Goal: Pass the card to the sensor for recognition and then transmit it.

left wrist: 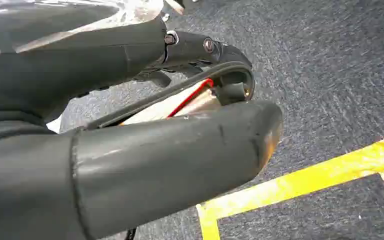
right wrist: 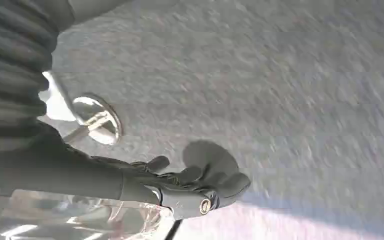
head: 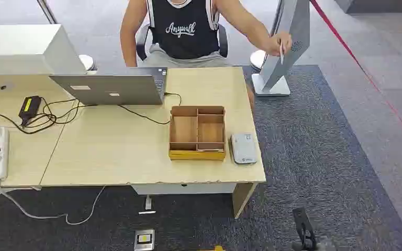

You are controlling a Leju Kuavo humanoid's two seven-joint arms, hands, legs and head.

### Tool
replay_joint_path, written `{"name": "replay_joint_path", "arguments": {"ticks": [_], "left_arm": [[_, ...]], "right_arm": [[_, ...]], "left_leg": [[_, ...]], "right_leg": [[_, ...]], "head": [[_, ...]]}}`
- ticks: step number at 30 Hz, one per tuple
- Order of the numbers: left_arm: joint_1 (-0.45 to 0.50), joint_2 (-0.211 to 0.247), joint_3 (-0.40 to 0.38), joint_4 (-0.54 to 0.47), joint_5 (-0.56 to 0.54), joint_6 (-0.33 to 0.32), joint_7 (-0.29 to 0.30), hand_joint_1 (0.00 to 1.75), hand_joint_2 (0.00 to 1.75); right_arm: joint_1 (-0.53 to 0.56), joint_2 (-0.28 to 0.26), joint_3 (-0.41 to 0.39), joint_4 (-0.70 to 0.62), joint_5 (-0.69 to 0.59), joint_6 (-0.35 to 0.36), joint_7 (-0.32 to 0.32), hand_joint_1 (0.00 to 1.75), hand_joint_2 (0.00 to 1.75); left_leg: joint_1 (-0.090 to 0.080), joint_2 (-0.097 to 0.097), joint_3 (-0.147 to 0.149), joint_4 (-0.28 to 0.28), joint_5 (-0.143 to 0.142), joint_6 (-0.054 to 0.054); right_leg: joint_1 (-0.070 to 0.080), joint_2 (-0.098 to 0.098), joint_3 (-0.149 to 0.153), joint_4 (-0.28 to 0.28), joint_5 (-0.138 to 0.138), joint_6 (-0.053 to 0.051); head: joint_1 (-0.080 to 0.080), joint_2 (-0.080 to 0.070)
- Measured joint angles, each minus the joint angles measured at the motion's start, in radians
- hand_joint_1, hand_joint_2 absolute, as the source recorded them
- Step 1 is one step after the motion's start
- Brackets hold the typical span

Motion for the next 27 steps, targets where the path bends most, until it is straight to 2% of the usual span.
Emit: {"name": "replay_joint_path", "arguments": {"ticks": [2, 4, 6, 11, 17, 27], "left_arm": [[-0.001, 0.000, -0.006, 0.000, 0.000, 0.000, -0.001, 0.00, 0.00], [-0.001, 0.000, -0.013, 0.000, 0.001, 0.000, -0.001, 0.00, 0.00], [-0.001, 0.000, -0.017, 0.000, 0.001, 0.000, -0.002, 0.00, 0.00], [-0.002, -0.002, -0.023, 0.000, -0.005, 0.000, -0.011, 0.00, 0.00], [-0.003, -0.007, -0.024, 0.006, -0.020, 0.000, -0.023, 0.00, 0.00], [-0.003, -0.013, -0.022, 0.009, -0.043, 0.000, -0.031, 0.00, 0.00]], "right_arm": [[-0.018, -0.040, 0.021, -0.053, -0.002, -0.011, 0.084, 0.00, 1.75], [-0.032, -0.101, 0.056, -0.143, -0.012, -0.009, 0.218, 0.00, 1.75], [-0.053, -0.154, 0.092, -0.217, -0.021, -0.014, 0.295, 0.00, 1.75], [-0.098, -0.251, 0.147, -0.394, 0.050, -0.046, 0.314, 0.00, 1.75], [-0.165, -0.309, 0.185, -0.591, 0.171, -0.020, 0.319, 0.00, 1.75], [-0.413, -0.319, 0.292, -0.746, 0.306, 0.087, 0.319, 0.00, 1.75]], "left_leg": [[-0.001, 0.000, 0.001, 0.000, 0.001, 0.001], [-0.002, 0.000, 0.000, 0.000, 0.002, 0.002], [-0.003, 0.000, -0.001, 0.000, 0.002, 0.002], [-0.004, -0.001, 0.000, 0.000, 0.003, 0.002], [-0.003, -0.001, -0.002, 0.000, 0.004, 0.002], [-0.003, -0.002, -0.003, 0.000, 0.006, 0.002]], "right_leg": [[-0.001, 0.000, 0.000, 0.000, 0.001, 0.001], [-0.003, 0.000, 0.000, 0.000, 0.002, 0.003], [-0.003, 0.000, 0.000, 0.000, 0.003, 0.004], [-0.004, 0.000, 0.000, 0.000, 0.003, 0.004], [-0.004, 0.000, -0.002, 0.001, 0.004, 0.003], [-0.003, -0.001, -0.004, 0.002, 0.005, 0.003]], "head": [[-0.001, 0.000], [0.000, 0.000], [0.001, 0.000], [0.002, 0.000], [-0.001, 0.000], [0.002, 0.000]]}}
